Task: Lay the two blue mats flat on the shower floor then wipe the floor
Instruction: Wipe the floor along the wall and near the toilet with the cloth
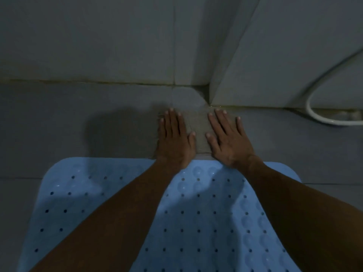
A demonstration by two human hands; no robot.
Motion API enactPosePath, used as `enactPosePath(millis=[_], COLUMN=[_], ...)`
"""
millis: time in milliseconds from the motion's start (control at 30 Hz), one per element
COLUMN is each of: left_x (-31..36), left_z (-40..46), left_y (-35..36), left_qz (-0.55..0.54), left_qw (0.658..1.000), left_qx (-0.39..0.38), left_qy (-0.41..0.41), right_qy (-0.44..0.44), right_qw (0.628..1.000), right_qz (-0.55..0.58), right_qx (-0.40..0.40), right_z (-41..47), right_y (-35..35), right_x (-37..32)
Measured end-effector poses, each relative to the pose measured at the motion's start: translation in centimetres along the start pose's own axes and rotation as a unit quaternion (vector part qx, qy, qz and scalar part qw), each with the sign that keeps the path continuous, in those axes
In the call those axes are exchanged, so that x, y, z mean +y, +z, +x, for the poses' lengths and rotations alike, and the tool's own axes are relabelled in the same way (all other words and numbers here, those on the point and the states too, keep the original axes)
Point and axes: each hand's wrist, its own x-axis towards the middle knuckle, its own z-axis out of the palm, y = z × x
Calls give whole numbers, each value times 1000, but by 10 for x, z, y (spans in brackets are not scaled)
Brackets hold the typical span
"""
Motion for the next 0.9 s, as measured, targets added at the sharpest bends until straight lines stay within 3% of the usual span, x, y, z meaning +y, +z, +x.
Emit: enactPosePath(millis=[233, 600, 900], left_x=[115, 277, 337], left_z=[-5, 0, -38], left_y=[14, 39, 52], left_qz=[-8, -9, 23], left_qw=[996, 982, 973], left_qx=[-83, -147, -140], left_qy=[35, 121, 184], right_qy=[54, 168, 227], right_qw=[998, 985, 973], right_qz=[-18, -22, -25], right_qx=[-22, -11, -15], right_z=[-50, -135, -210], right_y=[-17, -35, -38], right_x=[105, 245, 274])
